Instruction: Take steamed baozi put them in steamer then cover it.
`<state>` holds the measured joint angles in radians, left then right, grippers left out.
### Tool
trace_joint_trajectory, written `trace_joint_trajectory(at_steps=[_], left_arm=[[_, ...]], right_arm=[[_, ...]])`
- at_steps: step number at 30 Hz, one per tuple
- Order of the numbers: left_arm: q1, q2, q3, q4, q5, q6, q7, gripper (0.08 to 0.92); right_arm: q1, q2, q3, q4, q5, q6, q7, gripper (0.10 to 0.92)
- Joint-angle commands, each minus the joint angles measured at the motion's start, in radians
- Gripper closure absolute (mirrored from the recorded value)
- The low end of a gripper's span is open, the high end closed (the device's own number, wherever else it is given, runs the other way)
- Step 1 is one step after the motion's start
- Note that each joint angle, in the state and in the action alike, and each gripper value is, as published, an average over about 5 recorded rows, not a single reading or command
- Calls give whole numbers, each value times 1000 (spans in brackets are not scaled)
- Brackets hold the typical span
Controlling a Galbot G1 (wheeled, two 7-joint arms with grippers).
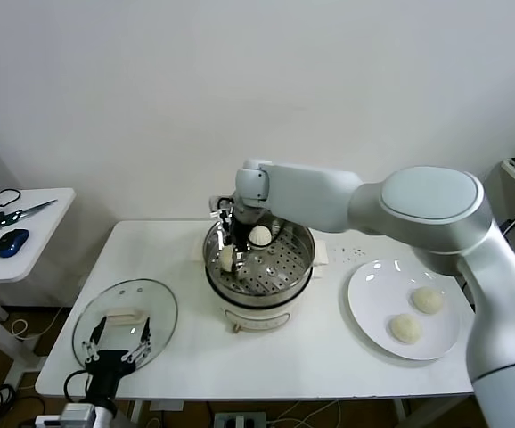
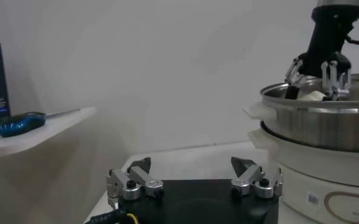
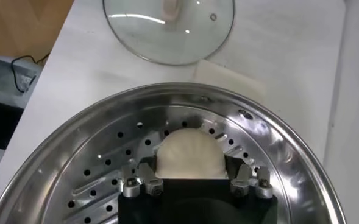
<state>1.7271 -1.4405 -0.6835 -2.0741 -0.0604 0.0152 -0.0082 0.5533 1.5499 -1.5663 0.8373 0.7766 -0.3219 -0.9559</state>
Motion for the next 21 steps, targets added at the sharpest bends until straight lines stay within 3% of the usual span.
trace_joint_trajectory(at_steps=[1, 10, 16, 21], left_arm=[[-11, -2, 0, 2, 6, 6, 1, 177], [-26, -7, 6, 1, 22, 16, 1, 177], [-28, -5, 7, 4, 24, 19, 1, 177], [-32, -1, 8, 9, 23, 20, 1, 177]], right_arm=[[-3, -3, 6, 4, -6, -6, -7, 243], [155, -175, 11, 144, -11, 22, -66, 203], [285, -435, 6, 342, -45, 50, -87, 203], [310, -645, -2, 462, -162, 68, -120, 203]])
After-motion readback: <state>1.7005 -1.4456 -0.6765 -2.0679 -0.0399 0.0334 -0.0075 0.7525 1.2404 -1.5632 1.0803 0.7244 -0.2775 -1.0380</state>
